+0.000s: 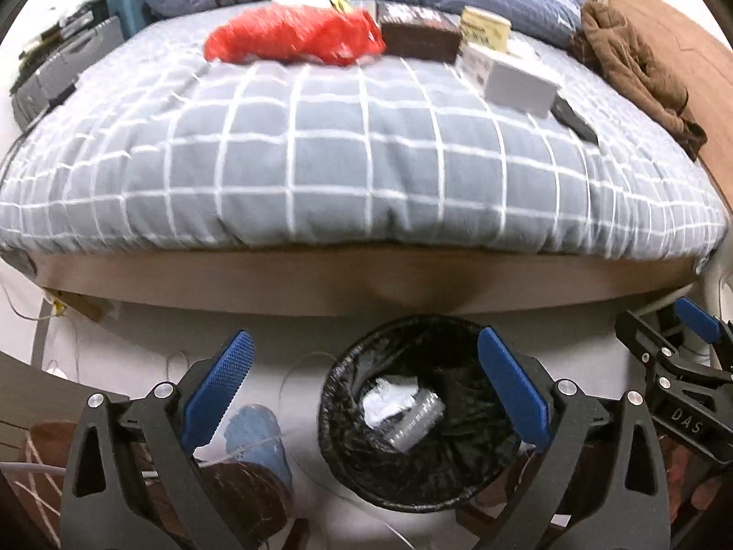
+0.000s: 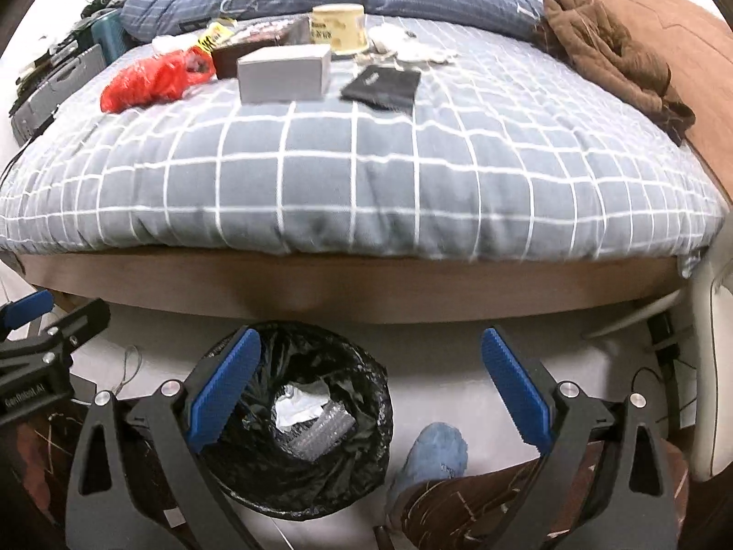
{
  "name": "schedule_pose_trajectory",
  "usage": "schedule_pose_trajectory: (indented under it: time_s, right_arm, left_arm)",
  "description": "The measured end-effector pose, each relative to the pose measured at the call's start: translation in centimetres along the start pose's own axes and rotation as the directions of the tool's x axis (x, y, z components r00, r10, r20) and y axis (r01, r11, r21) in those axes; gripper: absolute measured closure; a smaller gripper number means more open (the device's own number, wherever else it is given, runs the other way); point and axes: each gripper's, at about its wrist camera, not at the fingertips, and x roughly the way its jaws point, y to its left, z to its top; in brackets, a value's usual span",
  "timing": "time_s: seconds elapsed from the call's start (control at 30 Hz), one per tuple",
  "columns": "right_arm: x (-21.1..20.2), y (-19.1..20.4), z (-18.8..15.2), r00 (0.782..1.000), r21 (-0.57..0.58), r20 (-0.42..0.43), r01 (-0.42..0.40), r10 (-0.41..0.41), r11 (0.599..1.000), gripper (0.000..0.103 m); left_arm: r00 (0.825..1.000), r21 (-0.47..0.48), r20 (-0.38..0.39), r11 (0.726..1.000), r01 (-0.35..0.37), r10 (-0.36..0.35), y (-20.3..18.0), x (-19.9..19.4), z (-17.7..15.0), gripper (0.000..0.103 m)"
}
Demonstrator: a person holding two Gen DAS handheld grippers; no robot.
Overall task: Collect trash
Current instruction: 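Raise both tools back over the bed toward the red bag and manual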
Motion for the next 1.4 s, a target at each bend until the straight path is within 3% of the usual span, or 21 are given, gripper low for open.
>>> schedule_pose_trajectory:
  time_s: [0.8, 1.4]
  right_arm:
    - [-4.2, 1.7, 7.3, 0.99, -0.029, 0.137, -0.042, 0.045, 0.999, 0.01]
    - [-4.3, 3.9, 13.3, 0.972, -0.061, 0.22, -0.065, 0.077, 0.996, 0.01]
  left_arm:
    - [0.996, -0.047, 0.094, 0.999, -0.001, 0.005, 2.7, -4.1, 6.7, 0.006]
    - [0.986, -0.062, 0.166, 0.998, -0.005, 0.015, 4.4, -4.5, 12.7, 0.006]
